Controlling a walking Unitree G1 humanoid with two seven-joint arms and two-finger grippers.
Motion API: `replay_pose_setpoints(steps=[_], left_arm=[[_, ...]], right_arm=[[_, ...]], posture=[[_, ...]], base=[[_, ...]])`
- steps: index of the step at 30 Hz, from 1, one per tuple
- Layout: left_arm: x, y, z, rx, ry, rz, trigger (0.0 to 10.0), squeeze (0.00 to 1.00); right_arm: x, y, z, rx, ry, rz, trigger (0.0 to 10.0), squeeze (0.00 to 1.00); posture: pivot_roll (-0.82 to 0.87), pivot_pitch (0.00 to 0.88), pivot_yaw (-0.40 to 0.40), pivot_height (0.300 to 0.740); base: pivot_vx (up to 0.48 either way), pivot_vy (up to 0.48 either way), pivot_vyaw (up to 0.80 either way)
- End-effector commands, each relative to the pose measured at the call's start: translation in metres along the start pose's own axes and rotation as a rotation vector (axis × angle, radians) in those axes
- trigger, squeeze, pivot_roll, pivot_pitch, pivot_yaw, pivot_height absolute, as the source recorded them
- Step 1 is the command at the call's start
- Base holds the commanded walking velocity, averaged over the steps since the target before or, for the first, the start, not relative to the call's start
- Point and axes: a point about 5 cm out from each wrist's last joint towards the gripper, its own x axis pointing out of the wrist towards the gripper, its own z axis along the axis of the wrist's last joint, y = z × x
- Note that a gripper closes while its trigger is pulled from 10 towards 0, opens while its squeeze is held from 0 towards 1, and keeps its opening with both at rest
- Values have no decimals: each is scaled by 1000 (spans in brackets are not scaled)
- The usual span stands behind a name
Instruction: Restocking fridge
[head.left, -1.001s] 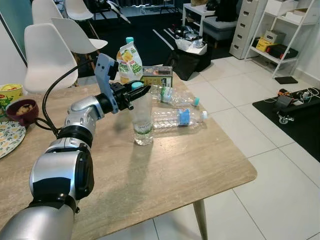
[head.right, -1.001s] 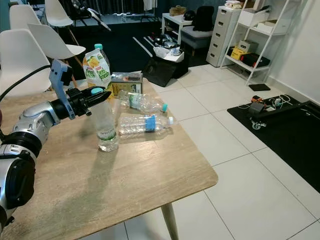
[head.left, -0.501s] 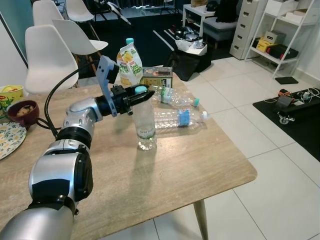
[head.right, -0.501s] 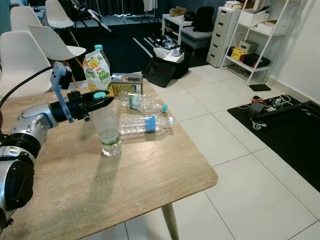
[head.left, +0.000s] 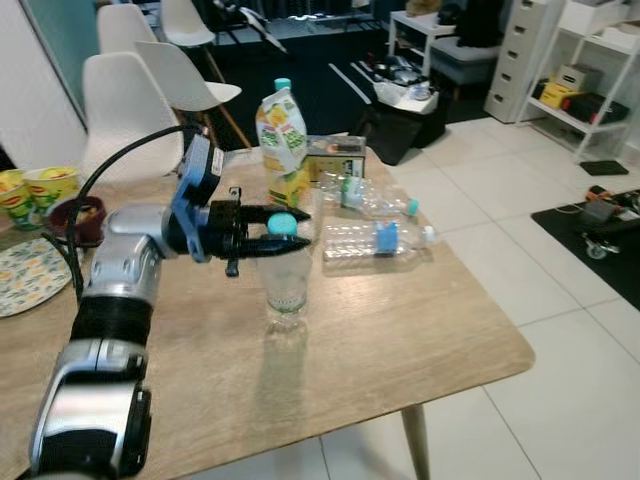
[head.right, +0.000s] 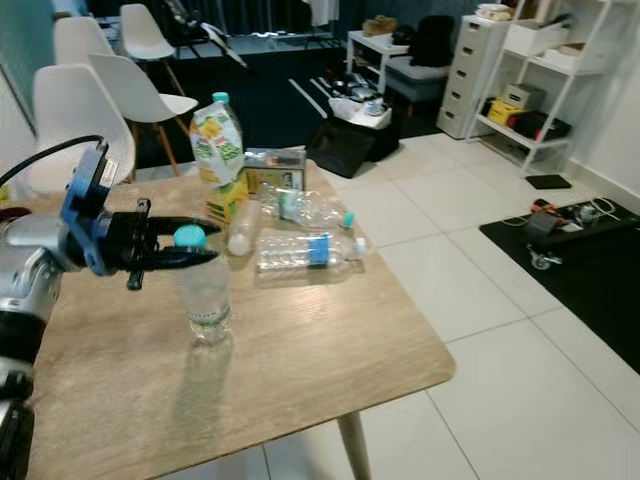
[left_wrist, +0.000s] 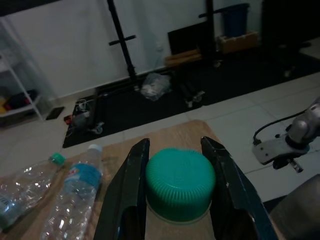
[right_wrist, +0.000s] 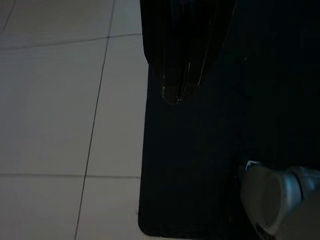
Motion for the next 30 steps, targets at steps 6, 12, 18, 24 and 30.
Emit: replay_pose_setpoints(steps=[6,12,18,24,30], left_arm=[[17,-23,-7,-71,-105,12,10000,0],[27,-47,-14,-169,-124,18,10000,0],[29,-55,-17,-197,-114,17,10000,0],[32,-60,-13,-217,-115,30,10000,0],[37,-65,-18,-245,-118,33,10000,0]], right_arm=[[1,6,-4,18,34,6,10000,0],[1,8,-3,19,41,6,10000,0],[2,8,0,20,33,4,10000,0],[3,9,5,14,24,9,10000,0],[3,10,6,15,25,14,10000,0]], posture=[[-17,0,-4,740],[-4,0,-6,740],[4,0,-4,740],[13,0,-4,740],[13,0,-3,740]], base=[[0,0,0],[0,0,0],[-208,0,0],[-363,0,0],[-163,0,0]])
